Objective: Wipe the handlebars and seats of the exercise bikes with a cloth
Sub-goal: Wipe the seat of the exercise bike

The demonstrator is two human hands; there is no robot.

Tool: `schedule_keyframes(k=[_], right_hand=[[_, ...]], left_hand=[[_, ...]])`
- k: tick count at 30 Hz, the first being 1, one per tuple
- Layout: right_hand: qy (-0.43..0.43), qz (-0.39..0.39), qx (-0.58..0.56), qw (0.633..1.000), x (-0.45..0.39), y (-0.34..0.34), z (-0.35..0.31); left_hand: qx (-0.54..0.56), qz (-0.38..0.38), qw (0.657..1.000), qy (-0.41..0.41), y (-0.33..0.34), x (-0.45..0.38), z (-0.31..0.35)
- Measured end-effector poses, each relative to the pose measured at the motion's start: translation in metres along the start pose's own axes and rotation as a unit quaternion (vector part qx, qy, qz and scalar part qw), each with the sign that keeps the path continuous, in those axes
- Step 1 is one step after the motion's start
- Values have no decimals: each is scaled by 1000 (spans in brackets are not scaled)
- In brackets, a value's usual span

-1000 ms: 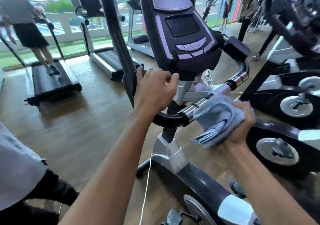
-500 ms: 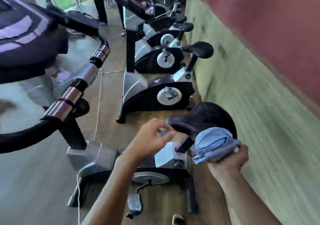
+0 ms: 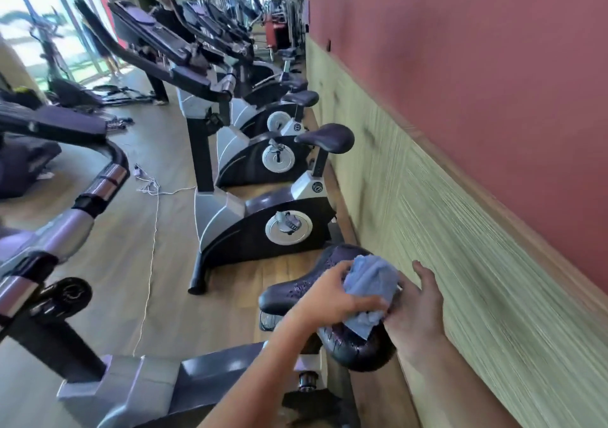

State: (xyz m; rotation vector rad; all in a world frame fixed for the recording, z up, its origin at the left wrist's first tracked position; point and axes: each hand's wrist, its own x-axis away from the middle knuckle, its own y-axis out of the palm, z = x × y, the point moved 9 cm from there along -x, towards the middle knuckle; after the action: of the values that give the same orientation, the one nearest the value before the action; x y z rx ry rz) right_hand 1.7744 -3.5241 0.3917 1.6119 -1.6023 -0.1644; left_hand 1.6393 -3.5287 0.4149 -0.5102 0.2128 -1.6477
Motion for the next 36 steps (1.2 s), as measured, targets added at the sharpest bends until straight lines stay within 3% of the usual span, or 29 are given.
schedule_keyframes(k=[5, 11, 14, 17, 21, 22, 24, 25, 26, 28, 30, 33, 36], right_hand=[[-13, -53, 88, 995, -25, 11, -25], [-32, -131, 246, 960, -46, 20, -36], [-41, -69, 238, 968, -59, 4, -43], [-86, 43, 319, 943, -69, -16, -56], [-118, 101, 484, 861, -79, -24, -58], [-105, 116, 561, 813, -84, -29, -52], [-79, 143, 722, 673, -95, -44, -33], [-75, 158, 746, 642, -99, -51, -26], [-72, 173, 719, 669, -101, -58, -20], [-71, 201, 589, 779, -100, -77, -13], [-62, 224, 485, 843, -96, -93, -6], [-50, 216, 389, 894, -91, -104, -1], [-24, 179, 399, 899, -102, -100, -3]], left_hand=[[64, 14, 998, -13, -20, -32, -3], [171, -42, 984, -27, -13, -71, -7], [156, -46, 986, -21, -7, -93, -9], [121, -41, 992, -3, -8, -112, -5], [39, -95, 994, -28, -6, -134, -21], [-27, -84, 996, -26, -8, -139, -28], [-214, 0, 977, -19, -21, -145, -39], [-255, 54, 965, -12, -27, -143, -38], [-256, 88, 962, 21, -27, -139, -31], [-250, 118, 945, 175, -11, -127, -2], [-282, 82, 905, 309, 28, -115, 16], [-358, -39, 860, 363, 87, -116, -1], [-410, -53, 830, 374, 108, -134, -25]])
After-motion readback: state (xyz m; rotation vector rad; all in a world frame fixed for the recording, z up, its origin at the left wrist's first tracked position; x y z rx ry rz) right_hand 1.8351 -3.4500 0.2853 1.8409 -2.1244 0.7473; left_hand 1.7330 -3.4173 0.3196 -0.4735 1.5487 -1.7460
